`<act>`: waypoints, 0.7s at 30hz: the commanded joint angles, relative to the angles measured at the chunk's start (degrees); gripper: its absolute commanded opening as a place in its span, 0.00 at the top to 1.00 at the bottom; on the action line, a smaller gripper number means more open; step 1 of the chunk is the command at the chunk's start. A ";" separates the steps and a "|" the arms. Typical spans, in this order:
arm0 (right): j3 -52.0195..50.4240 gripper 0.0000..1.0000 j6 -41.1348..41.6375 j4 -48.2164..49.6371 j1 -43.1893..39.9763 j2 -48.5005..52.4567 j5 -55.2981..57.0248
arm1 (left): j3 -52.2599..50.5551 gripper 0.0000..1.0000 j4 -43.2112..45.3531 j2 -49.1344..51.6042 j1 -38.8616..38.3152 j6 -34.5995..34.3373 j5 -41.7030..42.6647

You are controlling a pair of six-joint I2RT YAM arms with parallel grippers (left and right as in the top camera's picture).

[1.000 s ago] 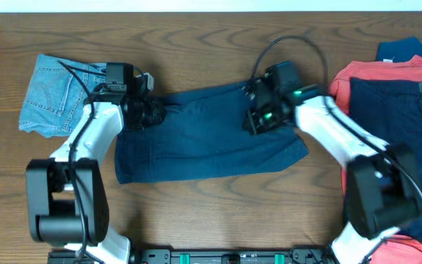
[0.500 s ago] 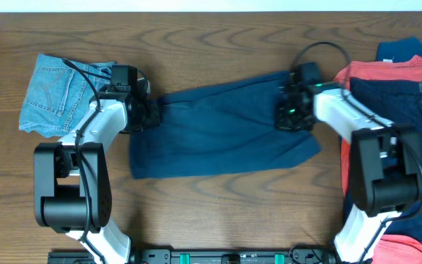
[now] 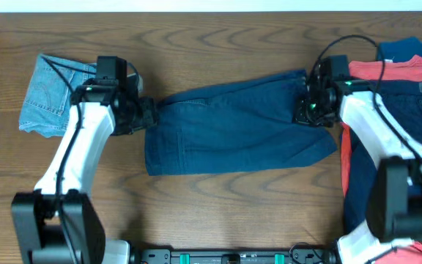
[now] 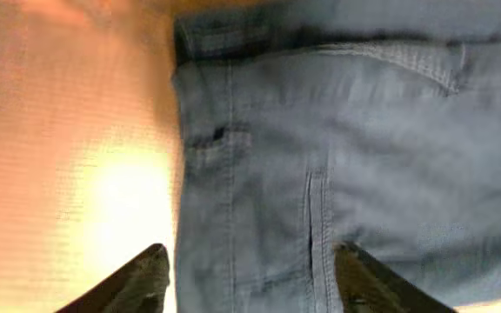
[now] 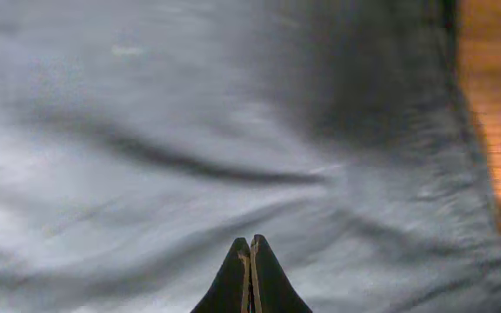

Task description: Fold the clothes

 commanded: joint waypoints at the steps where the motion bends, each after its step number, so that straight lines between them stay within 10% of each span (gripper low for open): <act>1: 0.15 0.99 -1.49 -1.46 2.93 -2.12 -4.11 | -0.37 0.33 -2.21 0.63 0.26 0.22 -3.08; 21: -0.81 0.99 -0.87 -1.03 7.76 11.13 -2.21 | -4.42 0.15 2.62 19.74 5.16 11.39 16.00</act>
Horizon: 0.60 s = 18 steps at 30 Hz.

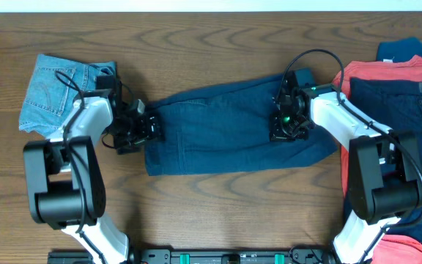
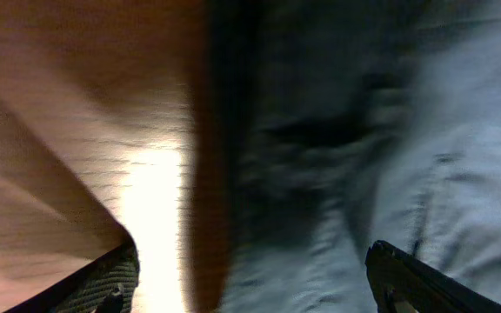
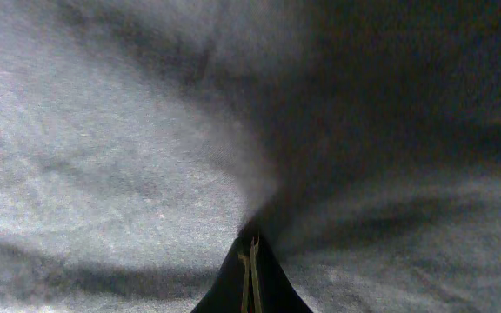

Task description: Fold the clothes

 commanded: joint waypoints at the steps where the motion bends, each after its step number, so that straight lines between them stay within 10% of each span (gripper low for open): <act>1: -0.04 0.99 -0.11 0.33 0.22 1.03 1.51 | -0.90 0.15 0.79 4.96 -1.14 3.50 5.01; 7: -0.04 0.99 -0.11 0.35 0.22 1.05 2.75 | -0.90 0.24 2.16 11.63 -3.50 0.94 6.08; 14: -0.04 0.99 -0.11 0.07 0.22 1.05 2.73 | -0.87 0.88 1.77 12.76 -4.07 0.20 6.03; 18: 0.09 0.99 -0.11 -0.81 0.09 0.81 2.75 | 0.35 0.94 -2.75 12.37 -3.06 0.20 5.38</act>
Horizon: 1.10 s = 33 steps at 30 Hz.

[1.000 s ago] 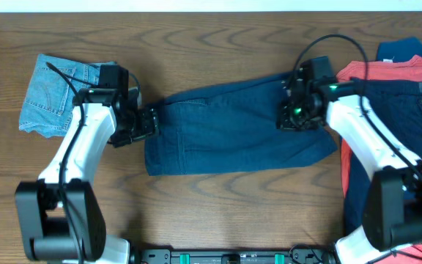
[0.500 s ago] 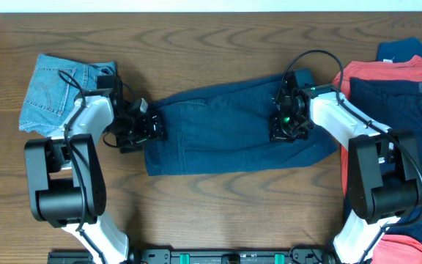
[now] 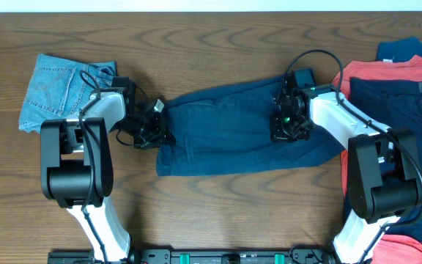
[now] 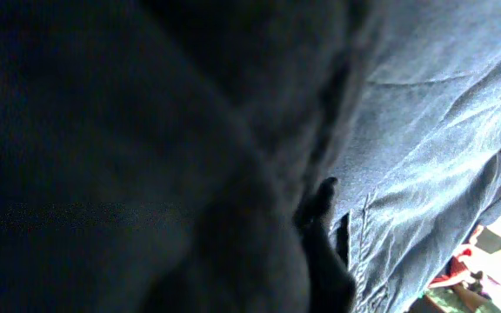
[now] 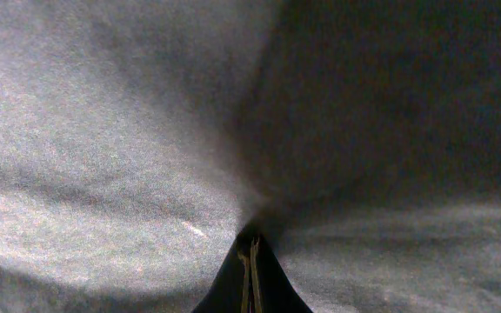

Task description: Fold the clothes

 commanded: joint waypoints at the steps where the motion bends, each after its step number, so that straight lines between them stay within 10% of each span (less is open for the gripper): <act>1: 0.22 0.99 -0.13 -0.90 -0.17 0.31 0.44 | -1.36 0.94 -4.79 3.76 0.46 0.44 -8.90; 15: 1.81 0.99 0.31 -4.74 -4.20 -13.11 0.33 | 21.09 0.94 -36.72 -14.64 6.58 -2.12 -27.54; 33: 1.55 0.99 -0.44 1.01 1.84 -7.85 -0.83 | 23.63 0.93 -32.89 -21.11 -4.39 -17.66 -27.50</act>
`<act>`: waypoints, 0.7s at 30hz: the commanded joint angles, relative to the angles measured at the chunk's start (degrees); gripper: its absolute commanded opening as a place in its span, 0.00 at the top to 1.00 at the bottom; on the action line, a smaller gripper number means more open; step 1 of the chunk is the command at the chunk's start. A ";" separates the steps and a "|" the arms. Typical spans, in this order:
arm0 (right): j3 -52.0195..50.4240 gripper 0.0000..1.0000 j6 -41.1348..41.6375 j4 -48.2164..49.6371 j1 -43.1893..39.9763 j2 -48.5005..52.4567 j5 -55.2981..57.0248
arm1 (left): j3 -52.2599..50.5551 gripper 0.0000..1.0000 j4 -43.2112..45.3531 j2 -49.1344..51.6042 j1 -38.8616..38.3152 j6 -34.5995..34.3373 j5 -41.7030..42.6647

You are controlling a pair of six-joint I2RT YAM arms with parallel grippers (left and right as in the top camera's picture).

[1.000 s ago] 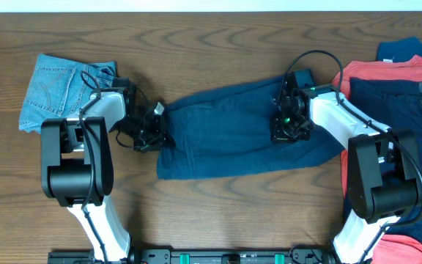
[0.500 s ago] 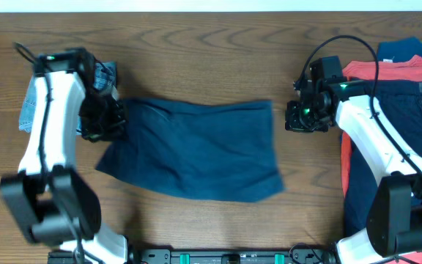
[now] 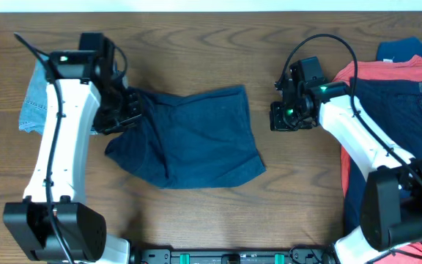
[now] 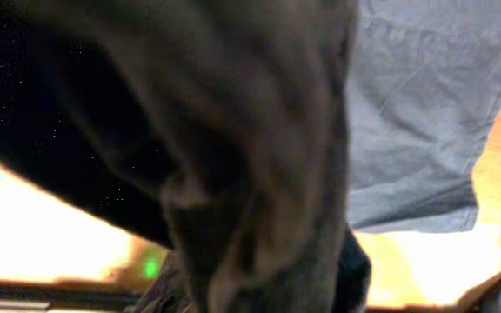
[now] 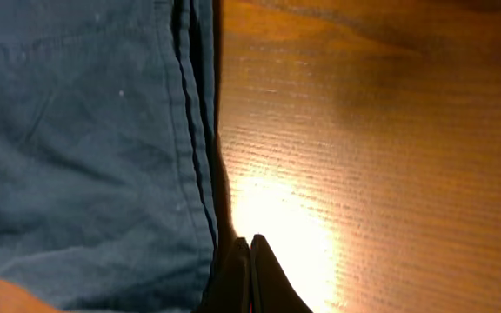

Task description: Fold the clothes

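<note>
The dark blue shorts (image 3: 196, 136) lie bunched on the table's left half, shorter and wider than a flat spread. My left gripper (image 3: 129, 110) is at their raised left edge, shut on the cloth. In the left wrist view the blue cloth (image 4: 407, 113) hangs right over the lens and hides the fingers. My right gripper (image 3: 277, 117) is shut and holds nothing. It rests on bare wood just right of the shorts. The right wrist view shows the closed gripper (image 5: 250, 261) beside the shorts' hem (image 5: 190, 130).
Folded light blue jeans (image 3: 31, 103) lie at the far left, behind my left arm. A pile of clothes fills the right edge, with a red piece (image 3: 387, 73) under a navy one (image 3: 416, 132). Bare wooden table (image 3: 299, 191) separates the shorts from the pile.
The shorts were spread long, under the right gripper. Now they lie further left and bunched, clear of that gripper. My left gripper has moved left and up with their edge.
First my left gripper stood open at the shorts' left end while the right pressed shut on their right end. Then the right sat further in on the cloth. Then the left was shut in the fabric. Now the shorts are drawn left and bunched.
</note>
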 commanded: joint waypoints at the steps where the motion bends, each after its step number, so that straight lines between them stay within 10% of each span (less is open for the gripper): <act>1: 0.24 0.99 -1.36 0.66 0.48 2.95 -1.99 | -0.11 0.92 0.94 0.11 -1.95 -5.05 -0.11; 21: 0.24 0.99 -7.65 -1.11 3.54 16.44 -6.99 | 0.00 0.92 2.38 0.09 -2.80 -5.75 3.13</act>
